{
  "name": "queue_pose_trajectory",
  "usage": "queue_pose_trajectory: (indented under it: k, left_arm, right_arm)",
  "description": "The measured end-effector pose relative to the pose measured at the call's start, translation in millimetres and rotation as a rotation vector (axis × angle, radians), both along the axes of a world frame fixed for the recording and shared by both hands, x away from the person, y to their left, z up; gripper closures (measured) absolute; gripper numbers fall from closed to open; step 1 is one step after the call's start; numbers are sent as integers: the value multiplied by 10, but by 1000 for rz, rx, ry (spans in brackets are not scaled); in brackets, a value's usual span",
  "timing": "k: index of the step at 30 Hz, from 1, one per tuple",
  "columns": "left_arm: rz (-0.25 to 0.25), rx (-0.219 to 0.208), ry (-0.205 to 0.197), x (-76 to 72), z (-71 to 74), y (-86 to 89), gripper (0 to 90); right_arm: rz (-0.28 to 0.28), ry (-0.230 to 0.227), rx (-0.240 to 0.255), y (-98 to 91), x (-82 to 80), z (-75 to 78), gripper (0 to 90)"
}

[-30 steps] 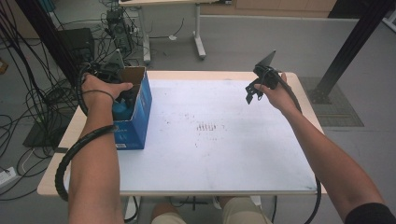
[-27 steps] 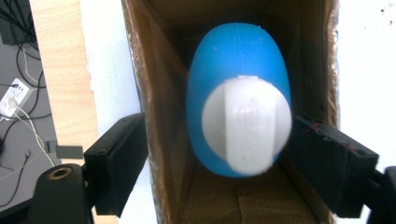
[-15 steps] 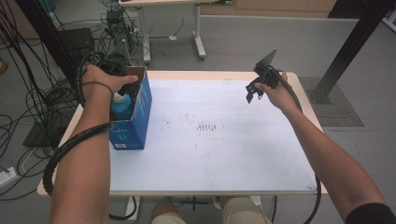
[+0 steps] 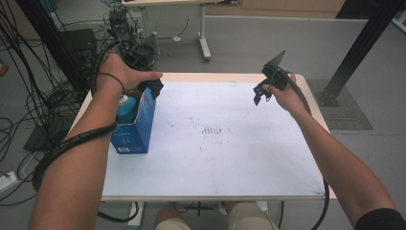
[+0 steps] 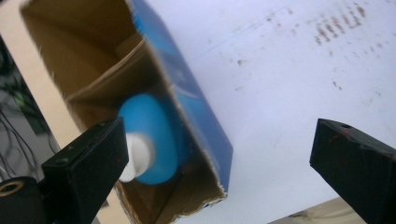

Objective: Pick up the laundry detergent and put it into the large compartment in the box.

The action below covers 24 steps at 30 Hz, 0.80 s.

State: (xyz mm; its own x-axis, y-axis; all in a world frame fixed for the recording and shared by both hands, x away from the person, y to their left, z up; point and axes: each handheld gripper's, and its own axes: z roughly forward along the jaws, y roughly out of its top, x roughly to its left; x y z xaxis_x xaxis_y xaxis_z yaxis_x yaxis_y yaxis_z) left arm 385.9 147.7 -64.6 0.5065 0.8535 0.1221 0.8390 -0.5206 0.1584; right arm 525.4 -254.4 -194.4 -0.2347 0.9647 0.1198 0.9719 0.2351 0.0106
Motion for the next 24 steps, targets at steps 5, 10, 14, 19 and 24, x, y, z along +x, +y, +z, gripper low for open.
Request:
queue_pose_trajectory:
  k: [5, 10, 14, 19, 24]
  left_arm:
    - [-124, 19, 8, -52, 65, -242, 37]
    - [-267, 22, 27, -96, 100, -483, 31]
    - [-361, 31, 34, -146, 103, -664, 25]
    - [-468, 45, 55, -170, 69, -847, 23]
    - [-567, 47, 42, -224, 27, -956, 25]
  right_arm:
    - [2, 0, 1, 3, 4, -14, 71]
    - [2, 4, -1, 19, 12, -26, 71]
    - [1, 6, -4, 21, 21, -33, 71]
    - [3, 5, -6, 18, 23, -35, 71]
    - [-2, 5, -6, 11, 27, -34, 71]
